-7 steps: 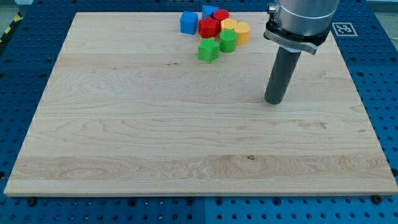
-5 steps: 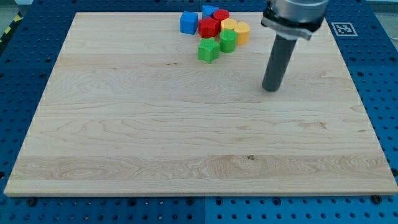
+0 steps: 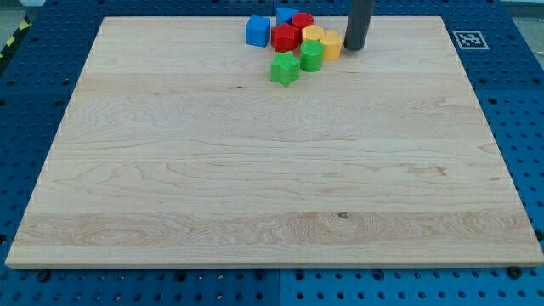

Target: Move the blue triangle to the blue cube

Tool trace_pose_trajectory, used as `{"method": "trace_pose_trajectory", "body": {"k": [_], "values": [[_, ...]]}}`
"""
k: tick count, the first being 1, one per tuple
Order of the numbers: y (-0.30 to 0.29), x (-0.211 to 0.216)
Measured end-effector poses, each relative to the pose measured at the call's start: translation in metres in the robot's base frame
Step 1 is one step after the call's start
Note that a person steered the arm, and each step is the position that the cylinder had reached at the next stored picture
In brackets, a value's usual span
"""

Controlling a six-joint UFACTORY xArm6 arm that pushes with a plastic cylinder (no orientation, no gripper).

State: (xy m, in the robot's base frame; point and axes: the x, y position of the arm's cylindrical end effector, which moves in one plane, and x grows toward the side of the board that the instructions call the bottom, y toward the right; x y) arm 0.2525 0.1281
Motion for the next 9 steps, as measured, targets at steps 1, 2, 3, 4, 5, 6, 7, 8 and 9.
{"method": "trace_pose_trajectory", "body": {"k": [1,2,3,4,5,6,7,8,9], "values": [[0.000,-0.017],[-0.017,-0.030],[-0.038,-0.052],[-0.041,-0.053],[-0.075,-0.053],[-0.090,-0.052],[-0.090,-0.052],[-0.090,-0.052],[-0.090,-0.058]]}}
